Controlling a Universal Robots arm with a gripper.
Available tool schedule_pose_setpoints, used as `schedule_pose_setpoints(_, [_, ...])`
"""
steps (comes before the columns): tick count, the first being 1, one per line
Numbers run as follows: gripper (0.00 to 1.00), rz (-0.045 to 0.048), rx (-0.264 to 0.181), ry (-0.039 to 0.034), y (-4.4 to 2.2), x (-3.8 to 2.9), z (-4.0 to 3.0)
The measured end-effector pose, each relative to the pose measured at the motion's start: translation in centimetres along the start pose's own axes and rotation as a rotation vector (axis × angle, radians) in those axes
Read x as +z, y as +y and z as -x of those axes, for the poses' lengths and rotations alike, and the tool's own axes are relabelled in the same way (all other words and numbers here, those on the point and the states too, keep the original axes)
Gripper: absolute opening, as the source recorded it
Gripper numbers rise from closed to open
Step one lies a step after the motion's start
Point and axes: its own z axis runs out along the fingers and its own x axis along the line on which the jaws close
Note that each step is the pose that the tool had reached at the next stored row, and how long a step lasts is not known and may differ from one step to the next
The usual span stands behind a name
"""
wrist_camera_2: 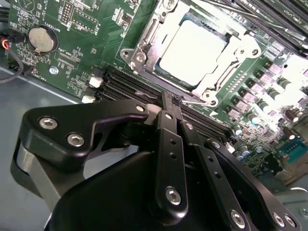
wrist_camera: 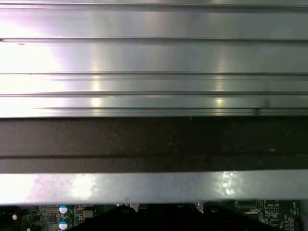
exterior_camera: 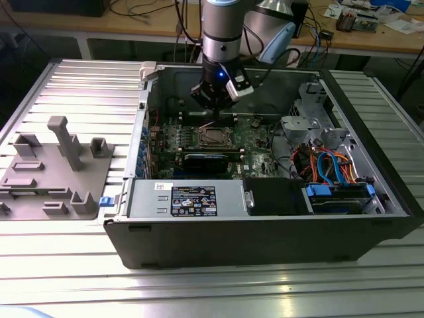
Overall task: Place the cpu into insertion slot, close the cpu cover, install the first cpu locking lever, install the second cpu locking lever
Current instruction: 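Install the first cpu locking lever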
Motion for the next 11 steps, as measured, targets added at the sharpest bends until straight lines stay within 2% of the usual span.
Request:
schedule_pose_setpoints(6, [0.11,-0.0002,0.0,0.0,0.01,0.42,0.68])
schedule_pose_setpoints(11, [0.11,-0.0003,0.001,0.0,0.0,0.74,0.94])
